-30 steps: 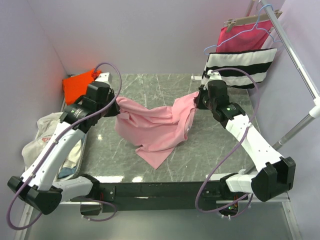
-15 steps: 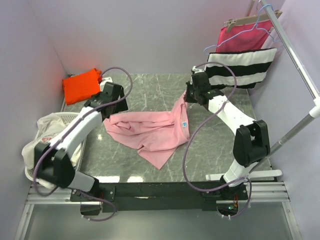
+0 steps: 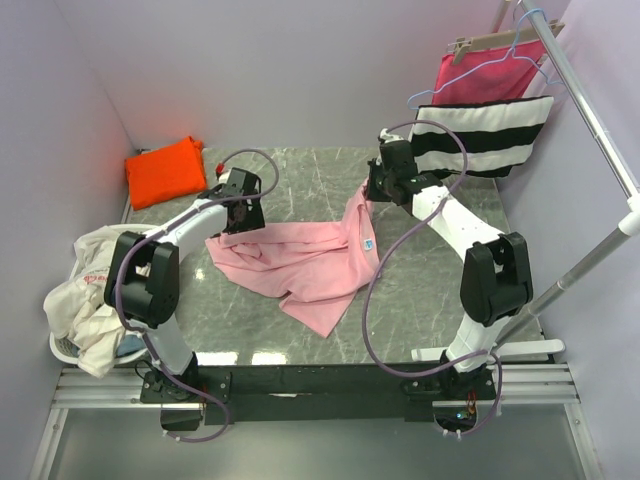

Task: Fold and stack the t-shirts
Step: Flatten out the tshirt, then grap the side of the flattened tshirt furthest away from the robot with both arms

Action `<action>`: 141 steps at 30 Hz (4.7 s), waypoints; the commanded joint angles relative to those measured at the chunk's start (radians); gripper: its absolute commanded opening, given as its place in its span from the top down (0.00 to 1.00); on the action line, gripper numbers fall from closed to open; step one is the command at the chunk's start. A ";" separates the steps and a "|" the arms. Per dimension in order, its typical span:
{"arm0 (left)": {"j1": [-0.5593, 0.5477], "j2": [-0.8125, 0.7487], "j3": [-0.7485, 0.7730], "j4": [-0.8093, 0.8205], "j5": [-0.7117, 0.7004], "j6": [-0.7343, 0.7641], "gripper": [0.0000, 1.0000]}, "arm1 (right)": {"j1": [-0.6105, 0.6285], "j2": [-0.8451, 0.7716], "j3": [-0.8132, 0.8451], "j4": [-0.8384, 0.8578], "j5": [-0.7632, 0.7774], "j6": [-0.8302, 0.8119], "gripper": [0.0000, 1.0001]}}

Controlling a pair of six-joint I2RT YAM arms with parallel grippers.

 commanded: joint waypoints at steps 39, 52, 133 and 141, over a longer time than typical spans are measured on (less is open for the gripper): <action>0.133 -0.111 -0.234 0.256 0.162 -0.143 0.38 | -0.025 0.043 0.023 0.018 -0.053 -0.014 1.00; 0.139 -0.194 -0.196 0.239 0.157 -0.117 0.64 | -0.026 0.037 0.017 0.015 -0.043 -0.015 1.00; 0.202 0.065 0.025 0.228 0.059 -0.084 0.99 | -0.092 0.070 -0.006 -0.100 0.241 0.079 0.42; 0.202 0.047 -0.020 0.254 0.076 -0.076 0.99 | -0.065 0.104 0.081 -0.120 0.021 0.025 0.36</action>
